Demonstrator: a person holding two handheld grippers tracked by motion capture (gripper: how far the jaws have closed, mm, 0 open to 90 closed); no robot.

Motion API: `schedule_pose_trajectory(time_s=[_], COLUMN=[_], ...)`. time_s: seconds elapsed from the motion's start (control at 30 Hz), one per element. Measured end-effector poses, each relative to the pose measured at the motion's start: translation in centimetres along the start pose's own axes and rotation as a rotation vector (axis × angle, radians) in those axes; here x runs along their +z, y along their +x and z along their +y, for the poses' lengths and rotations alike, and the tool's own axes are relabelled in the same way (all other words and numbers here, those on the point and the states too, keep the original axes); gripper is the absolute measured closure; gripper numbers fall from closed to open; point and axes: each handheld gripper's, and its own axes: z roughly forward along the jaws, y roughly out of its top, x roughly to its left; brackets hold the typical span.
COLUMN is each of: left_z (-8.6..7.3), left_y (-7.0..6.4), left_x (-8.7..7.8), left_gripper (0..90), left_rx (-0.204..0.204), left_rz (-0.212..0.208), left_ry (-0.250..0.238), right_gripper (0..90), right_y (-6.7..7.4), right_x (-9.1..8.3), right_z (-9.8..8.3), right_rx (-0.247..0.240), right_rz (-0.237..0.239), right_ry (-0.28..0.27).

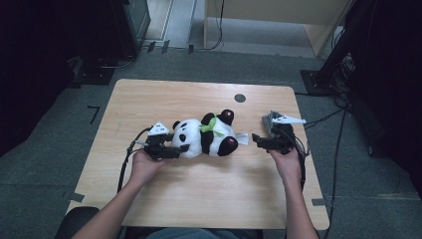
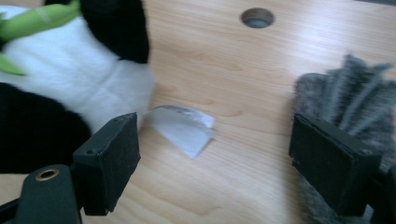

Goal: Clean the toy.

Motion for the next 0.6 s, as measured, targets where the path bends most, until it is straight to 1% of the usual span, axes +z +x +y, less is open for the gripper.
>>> schedule_pose_trajectory(time_s=[0.03, 0.1, 0.13, 0.23, 0.33, 0.37, 0.47, 0.53, 0.57, 0.6], left_z=[0.0, 0.0, 0.0, 0.0, 0.0, 0.0, 0.0, 0.0, 0.0, 0.0], left_y=[0.0, 0.0, 0.0, -0.1, -0.1, -0.1, -0.2, -0.2, -0.2, -0.2], left_x=[0.0, 0.0, 0.0, 0.0, 0.0, 0.0, -0.1, -0.1, -0.1, -0.1], left_gripper=[27.2, 27.1, 26.9, 26.7, 26.6, 26.5, 26.2, 26.0, 26.0, 26.0], left_rx=[0.000, 0.004, 0.004, 0.005, 0.005, 0.005, 0.007, 0.010, 0.010, 0.007], left_rz=[0.000, 0.001, 0.001, 0.002, 0.002, 0.002, 0.003, 0.005, 0.005, 0.003], left_ry=[0.000, 0.002, 0.002, 0.003, 0.003, 0.003, 0.008, 0.008, 0.008, 0.008], right_gripper=[16.6, 16.5, 16.5, 16.3, 15.0, 15.0, 9.7, 7.3, 7.3, 2.0], right_y=[0.0, 0.7, 1.5, 2.6, 3.4, 3.4, 4.0, 4.6, 4.6, 5.3], right_x=[0.0, 0.0, -0.1, -0.4, -0.6, -0.6, -0.6, -0.7, -0.7, -0.6], right_z=[0.0, 0.3, 0.6, 1.1, 1.4, 1.4, 1.6, 1.7, 1.7, 1.9], right_rx=[0.000, -0.012, -0.038, -0.061, -0.080, -0.080, -0.073, -0.075, -0.075, -0.087], right_rz=[0.000, 0.024, 0.041, 0.065, 0.079, 0.079, 0.120, 0.135, 0.135, 0.153], right_ry=[0.000, 0.007, 0.011, 0.001, -0.001, -0.001, -0.004, -0.014, -0.014, -0.017])
